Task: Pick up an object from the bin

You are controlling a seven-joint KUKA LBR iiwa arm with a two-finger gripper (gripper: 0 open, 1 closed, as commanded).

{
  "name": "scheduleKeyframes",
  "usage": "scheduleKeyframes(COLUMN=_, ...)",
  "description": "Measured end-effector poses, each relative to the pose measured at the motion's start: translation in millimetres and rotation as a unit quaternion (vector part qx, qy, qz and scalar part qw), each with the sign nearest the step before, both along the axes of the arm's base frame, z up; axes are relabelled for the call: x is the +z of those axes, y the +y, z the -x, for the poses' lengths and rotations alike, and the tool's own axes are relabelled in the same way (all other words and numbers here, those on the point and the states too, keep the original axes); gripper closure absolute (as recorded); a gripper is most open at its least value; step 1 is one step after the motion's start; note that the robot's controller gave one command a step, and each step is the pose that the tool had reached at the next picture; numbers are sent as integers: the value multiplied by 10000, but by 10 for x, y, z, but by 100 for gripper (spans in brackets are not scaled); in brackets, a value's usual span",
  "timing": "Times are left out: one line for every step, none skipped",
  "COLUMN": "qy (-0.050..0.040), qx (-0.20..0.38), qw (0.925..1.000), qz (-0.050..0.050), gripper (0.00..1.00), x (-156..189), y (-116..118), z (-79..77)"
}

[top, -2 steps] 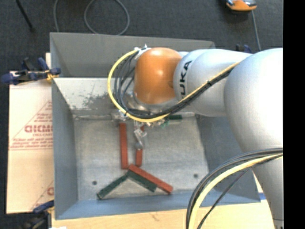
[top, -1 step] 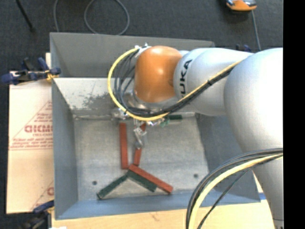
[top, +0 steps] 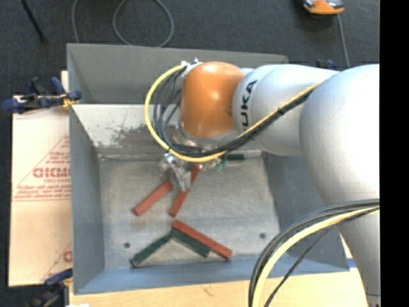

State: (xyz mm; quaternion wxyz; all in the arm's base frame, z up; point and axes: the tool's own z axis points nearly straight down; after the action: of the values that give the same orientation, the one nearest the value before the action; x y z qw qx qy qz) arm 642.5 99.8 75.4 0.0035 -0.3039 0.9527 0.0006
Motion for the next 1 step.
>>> scheduleKeyframes(qy=-26, qx=-34, qw=10000, qz=7, gripper=100, x=573, y=-7, z=-29)
